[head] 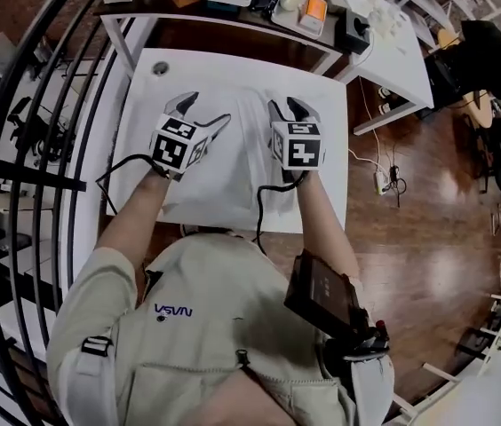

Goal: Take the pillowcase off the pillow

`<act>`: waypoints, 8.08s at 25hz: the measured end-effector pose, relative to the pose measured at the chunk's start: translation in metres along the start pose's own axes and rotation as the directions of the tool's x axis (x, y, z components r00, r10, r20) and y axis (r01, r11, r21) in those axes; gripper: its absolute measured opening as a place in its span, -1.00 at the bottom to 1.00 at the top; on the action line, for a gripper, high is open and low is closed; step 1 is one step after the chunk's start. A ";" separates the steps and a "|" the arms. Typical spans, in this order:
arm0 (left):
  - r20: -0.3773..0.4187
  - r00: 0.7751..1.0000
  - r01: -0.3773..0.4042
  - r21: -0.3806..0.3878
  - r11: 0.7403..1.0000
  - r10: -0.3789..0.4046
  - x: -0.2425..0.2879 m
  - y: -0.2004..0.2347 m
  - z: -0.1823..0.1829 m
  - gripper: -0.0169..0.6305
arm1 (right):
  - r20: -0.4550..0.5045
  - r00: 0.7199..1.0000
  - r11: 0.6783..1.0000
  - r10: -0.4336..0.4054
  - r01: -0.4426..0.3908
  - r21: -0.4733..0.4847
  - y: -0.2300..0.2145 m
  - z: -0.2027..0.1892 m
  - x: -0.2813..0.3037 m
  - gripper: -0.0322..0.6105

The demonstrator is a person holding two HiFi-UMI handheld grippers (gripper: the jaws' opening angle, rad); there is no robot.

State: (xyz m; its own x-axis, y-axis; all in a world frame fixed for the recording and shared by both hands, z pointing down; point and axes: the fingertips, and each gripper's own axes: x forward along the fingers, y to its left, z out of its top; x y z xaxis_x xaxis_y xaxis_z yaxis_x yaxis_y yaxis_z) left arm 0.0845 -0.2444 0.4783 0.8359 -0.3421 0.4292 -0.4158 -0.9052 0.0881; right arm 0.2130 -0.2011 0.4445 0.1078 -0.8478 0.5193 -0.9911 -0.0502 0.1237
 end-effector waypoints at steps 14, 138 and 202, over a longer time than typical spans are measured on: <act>-0.336 0.942 -0.028 -0.055 0.998 0.008 0.058 0.016 -0.044 -0.09 | -0.296 0.949 0.994 0.106 -0.110 0.002 -0.009 -0.029 0.086 -0.24; 0.003 1.000 -0.004 -0.016 1.000 0.004 -0.075 -0.106 -0.078 -0.56 | -0.334 0.911 0.965 0.244 -0.195 0.173 0.031 -0.214 -0.118 -0.66; 0.011 0.996 -0.084 -0.139 0.987 0.086 0.005 -0.048 -0.097 -0.92 | -0.179 0.951 0.941 -0.251 0.283 0.186 -0.099 -0.158 -0.034 -0.87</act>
State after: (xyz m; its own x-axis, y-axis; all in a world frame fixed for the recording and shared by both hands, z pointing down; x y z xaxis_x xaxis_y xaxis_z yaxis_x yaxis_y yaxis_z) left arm 0.0732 -0.1784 0.5636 0.8010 -0.4215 0.4251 -0.5300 -0.8295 0.1763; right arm 0.3197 -0.0835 0.5480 0.3654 -0.6992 0.6145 -0.9165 -0.3859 0.1058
